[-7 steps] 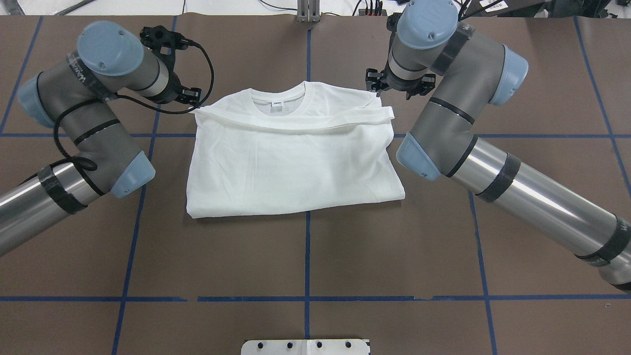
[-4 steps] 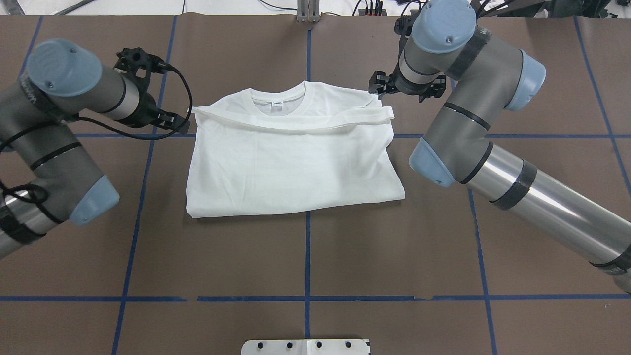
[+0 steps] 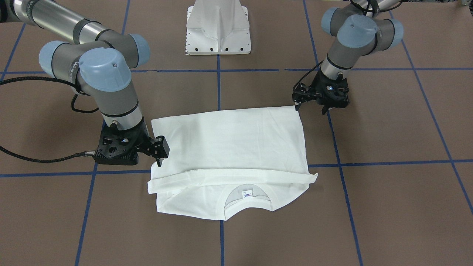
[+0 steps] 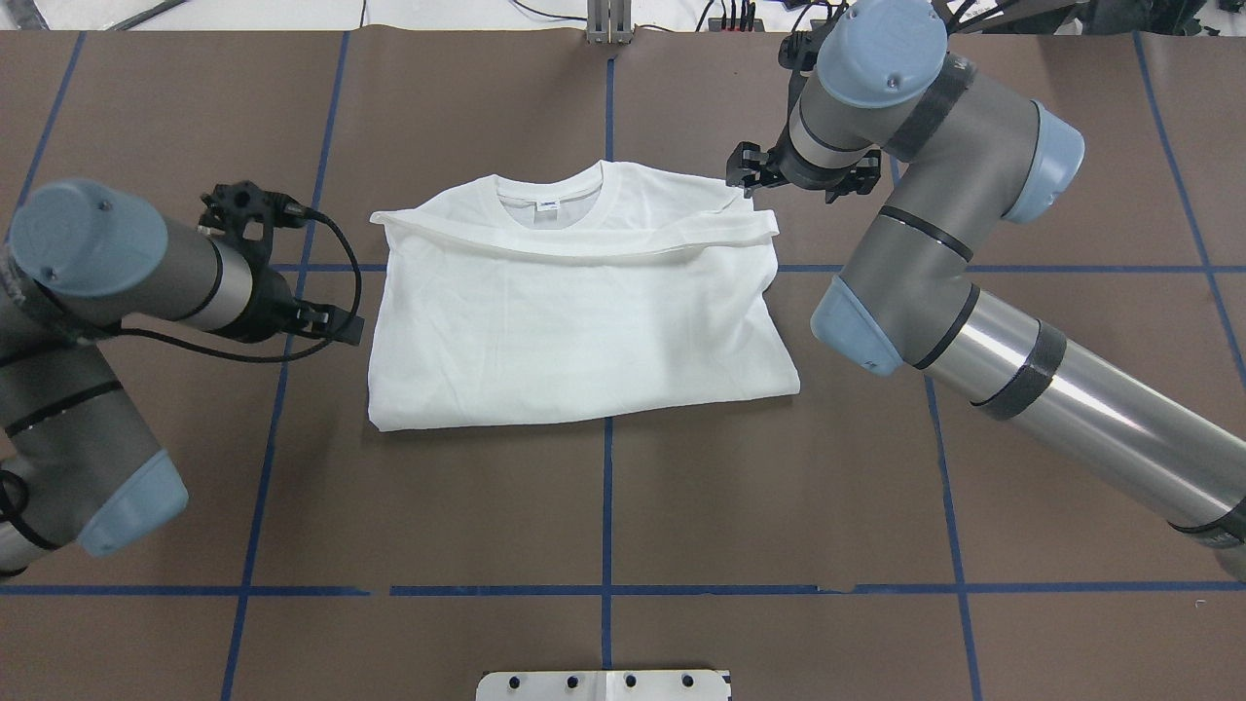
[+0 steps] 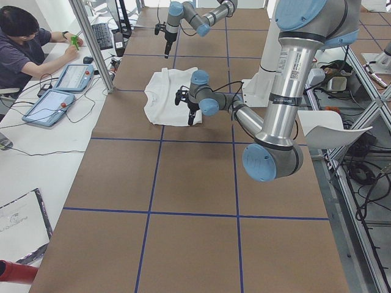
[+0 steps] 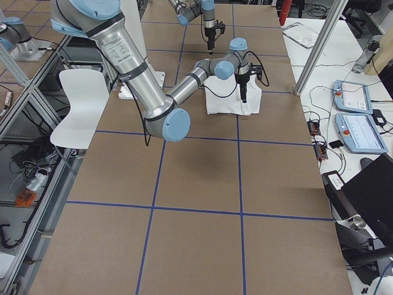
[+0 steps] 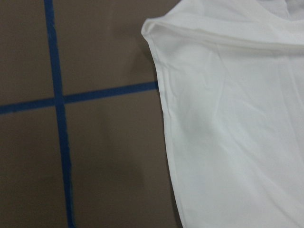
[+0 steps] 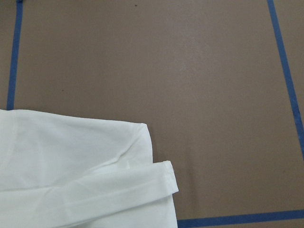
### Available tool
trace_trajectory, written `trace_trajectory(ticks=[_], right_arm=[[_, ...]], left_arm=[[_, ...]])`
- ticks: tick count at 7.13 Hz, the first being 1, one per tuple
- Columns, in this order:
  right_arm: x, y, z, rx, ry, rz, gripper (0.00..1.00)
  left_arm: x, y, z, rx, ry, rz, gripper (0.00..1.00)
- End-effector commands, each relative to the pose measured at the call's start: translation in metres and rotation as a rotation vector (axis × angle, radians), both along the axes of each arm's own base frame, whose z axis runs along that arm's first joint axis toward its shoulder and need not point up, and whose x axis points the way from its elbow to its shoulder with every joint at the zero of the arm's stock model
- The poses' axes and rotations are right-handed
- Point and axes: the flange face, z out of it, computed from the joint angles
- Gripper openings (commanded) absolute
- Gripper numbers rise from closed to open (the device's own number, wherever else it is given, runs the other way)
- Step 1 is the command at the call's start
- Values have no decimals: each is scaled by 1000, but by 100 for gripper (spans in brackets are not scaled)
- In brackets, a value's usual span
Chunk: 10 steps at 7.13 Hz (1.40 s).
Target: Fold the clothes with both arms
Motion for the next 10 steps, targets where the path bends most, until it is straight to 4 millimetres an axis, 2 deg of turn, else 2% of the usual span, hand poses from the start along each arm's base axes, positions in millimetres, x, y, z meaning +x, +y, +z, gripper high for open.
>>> trace_trajectory(ticks=[1,3,5,7,8,9,10], right_arm=[[-3,3,0,-1,-1,-2,100],[-4,4,-2,-1,-4,-2,100],[-4,4,-2,-1,-4,-2,100],[-5,5,-2,-1,-4,-3,100],[-5,5,-2,-1,-4,-3,100],[-5,5,-2,0,-5,-3,100],[-5,5,-2,0,-5,-3,100]], left_arm=[[18,11,-3,-74,69,-62,82],[28,8,13,-120,126,-114,82],[46,26,17,-137,134,-112,81],[49,29,18,-139,132,-108,61],[49,29,16,-140,134,-108,34],[48,30,11,-137,143,-102,0],[47,32,8,-135,146,-90,0]])
